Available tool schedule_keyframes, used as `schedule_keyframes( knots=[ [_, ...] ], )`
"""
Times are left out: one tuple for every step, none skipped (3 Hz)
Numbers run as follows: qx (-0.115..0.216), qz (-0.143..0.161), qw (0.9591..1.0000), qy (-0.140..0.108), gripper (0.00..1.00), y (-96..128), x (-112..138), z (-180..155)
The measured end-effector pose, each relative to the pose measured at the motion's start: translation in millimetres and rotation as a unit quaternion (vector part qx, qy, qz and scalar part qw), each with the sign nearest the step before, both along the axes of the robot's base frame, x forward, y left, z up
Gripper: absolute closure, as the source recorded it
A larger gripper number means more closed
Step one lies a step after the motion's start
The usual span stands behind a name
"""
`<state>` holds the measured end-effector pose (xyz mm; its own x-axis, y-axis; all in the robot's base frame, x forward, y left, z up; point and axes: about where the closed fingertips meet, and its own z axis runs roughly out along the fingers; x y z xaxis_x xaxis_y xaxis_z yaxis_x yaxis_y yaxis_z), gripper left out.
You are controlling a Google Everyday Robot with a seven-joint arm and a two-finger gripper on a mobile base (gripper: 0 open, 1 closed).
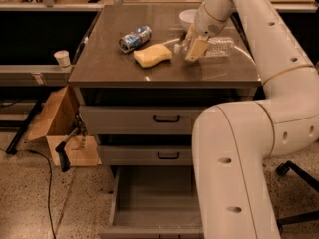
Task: Place water bottle into bottom drawer
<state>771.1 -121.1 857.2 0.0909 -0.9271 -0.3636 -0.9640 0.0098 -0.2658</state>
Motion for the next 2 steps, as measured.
schedule_keyframes(
  knots=[
    [0.021,0.024,0.9993,-0.019,1.00,-13.5,-14.1,18.9],
    [0.042,0.036,0.9981,-0.027,1.00,-34.2,-43.1,28.6]
  ],
)
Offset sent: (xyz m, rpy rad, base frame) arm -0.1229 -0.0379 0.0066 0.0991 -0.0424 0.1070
